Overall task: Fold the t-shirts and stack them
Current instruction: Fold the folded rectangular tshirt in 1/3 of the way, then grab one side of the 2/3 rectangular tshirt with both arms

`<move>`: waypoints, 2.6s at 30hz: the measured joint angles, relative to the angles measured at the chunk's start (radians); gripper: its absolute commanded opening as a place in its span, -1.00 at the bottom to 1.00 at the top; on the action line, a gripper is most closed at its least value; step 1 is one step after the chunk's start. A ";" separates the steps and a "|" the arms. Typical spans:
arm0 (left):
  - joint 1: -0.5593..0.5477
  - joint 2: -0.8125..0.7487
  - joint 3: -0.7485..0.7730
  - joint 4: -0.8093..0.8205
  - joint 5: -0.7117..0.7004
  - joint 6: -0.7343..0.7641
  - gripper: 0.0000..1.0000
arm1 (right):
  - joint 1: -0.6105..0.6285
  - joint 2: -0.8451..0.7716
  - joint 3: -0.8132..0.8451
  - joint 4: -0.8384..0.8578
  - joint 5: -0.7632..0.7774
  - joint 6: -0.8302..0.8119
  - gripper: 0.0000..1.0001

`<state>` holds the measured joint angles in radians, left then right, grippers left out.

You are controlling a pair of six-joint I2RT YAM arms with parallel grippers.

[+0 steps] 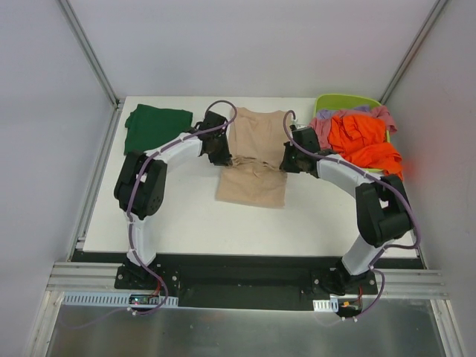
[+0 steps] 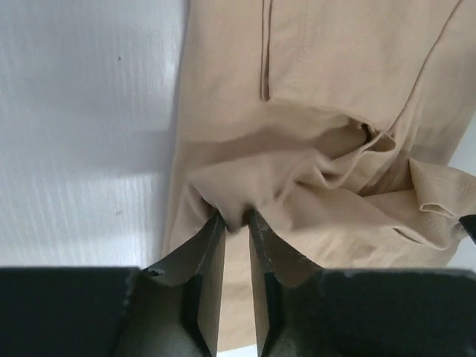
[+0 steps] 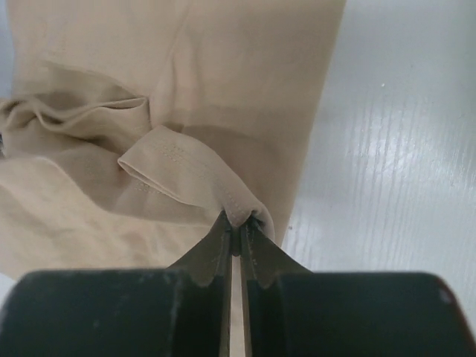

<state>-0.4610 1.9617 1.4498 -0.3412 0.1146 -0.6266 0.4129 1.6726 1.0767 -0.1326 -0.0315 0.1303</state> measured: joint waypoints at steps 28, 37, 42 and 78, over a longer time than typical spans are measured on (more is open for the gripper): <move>0.035 -0.402 -0.545 0.060 0.095 -0.050 0.58 | 0.175 -0.463 -0.398 0.024 -0.168 -0.037 0.92; 0.035 -0.283 -0.529 0.132 0.145 -0.096 -0.60 | 0.194 -0.488 -0.453 0.051 -0.159 -0.093 0.92; 0.034 -0.261 -0.541 0.159 0.176 -0.114 -1.00 | 0.198 -0.489 -0.453 0.069 -0.129 -0.156 0.92; 0.070 -0.332 -0.595 0.138 0.136 -0.121 -1.00 | 0.424 0.008 -0.092 -0.251 0.105 -0.699 -0.60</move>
<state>-0.3908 1.6302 0.8547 -0.2035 0.2508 -0.7475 0.8368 1.6806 0.9848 -0.3840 0.0738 -0.5686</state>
